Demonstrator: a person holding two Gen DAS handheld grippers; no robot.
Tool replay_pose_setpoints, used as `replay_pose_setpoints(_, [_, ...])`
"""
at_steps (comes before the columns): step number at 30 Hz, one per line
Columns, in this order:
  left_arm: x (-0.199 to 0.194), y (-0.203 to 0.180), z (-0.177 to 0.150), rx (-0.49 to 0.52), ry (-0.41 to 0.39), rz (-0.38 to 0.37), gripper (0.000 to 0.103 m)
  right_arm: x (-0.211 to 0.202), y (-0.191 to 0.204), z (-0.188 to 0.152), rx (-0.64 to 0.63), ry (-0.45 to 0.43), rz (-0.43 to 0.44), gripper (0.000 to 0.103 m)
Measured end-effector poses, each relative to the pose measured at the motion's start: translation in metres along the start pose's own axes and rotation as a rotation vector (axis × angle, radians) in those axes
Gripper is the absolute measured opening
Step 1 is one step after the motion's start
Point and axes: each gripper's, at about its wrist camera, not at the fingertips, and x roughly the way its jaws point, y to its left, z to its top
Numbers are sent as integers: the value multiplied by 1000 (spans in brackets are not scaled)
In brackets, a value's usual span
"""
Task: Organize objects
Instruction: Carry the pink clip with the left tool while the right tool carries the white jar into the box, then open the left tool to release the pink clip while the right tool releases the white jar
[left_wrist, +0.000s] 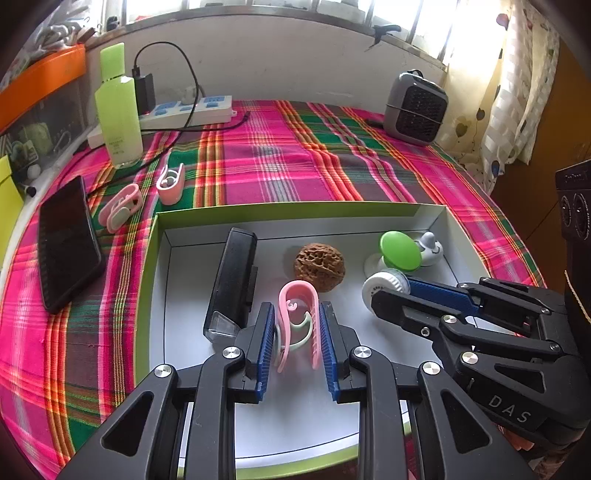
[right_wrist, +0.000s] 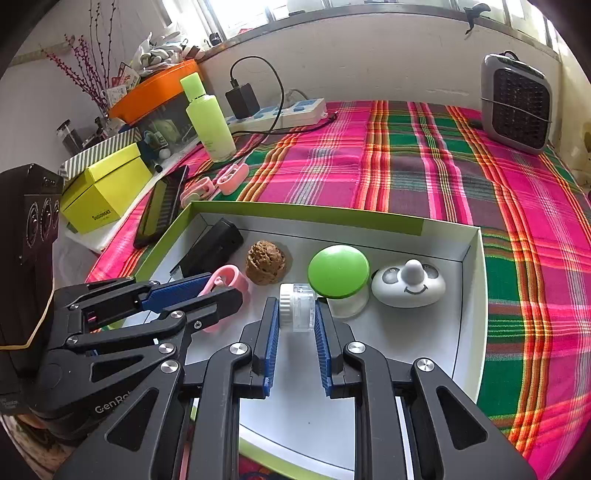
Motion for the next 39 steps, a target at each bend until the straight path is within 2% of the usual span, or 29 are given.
replay_pose_setpoints(26, [4,3,1,-4,4,8,23,8,1,1,-17,3,-15,20])
replay_pose_setpoints(39, [1,3,-1,-12,3,5,34,3,1,0,-18,-4,-27,20])
